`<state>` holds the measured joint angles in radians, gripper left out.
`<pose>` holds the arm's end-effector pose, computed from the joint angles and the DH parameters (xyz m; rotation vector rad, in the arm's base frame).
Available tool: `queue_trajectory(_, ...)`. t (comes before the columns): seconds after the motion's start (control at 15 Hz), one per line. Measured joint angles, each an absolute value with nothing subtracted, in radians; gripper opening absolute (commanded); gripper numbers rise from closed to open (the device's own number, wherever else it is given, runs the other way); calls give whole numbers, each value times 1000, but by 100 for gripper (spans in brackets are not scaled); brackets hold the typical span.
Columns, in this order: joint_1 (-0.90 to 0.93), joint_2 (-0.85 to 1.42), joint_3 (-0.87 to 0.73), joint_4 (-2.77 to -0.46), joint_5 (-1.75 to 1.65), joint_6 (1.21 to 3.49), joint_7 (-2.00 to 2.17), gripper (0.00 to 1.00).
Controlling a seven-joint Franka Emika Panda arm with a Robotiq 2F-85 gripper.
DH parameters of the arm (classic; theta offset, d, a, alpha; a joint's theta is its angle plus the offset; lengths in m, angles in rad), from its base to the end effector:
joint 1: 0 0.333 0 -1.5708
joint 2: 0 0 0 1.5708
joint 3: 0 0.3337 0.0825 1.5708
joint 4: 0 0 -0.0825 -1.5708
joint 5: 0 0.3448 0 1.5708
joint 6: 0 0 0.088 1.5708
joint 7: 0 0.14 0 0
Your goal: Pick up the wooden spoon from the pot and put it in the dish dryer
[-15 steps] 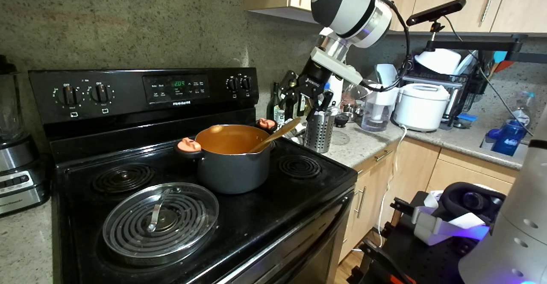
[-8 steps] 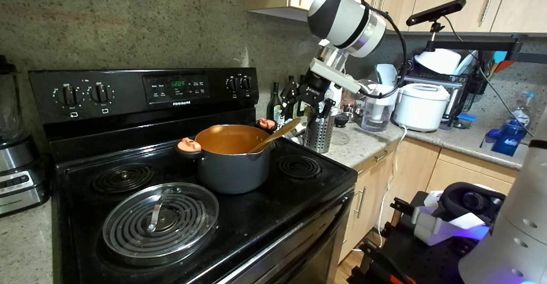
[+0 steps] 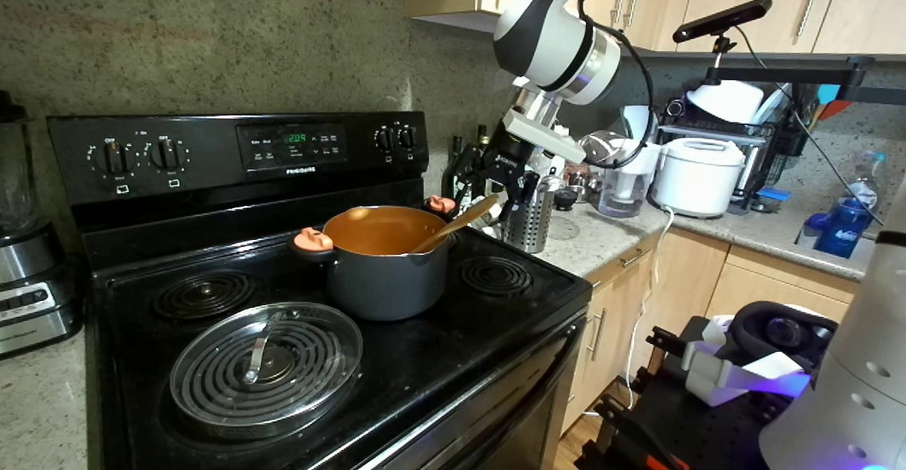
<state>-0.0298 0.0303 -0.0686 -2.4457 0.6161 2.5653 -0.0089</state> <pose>0.4687 -0.0448 0.3125 -2.6671 0.8195 -0.1480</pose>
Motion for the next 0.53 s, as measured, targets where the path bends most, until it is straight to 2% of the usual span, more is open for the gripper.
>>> queue_trajectory(0.53,-30,39,-45,-2440,615,2571,-17,100)
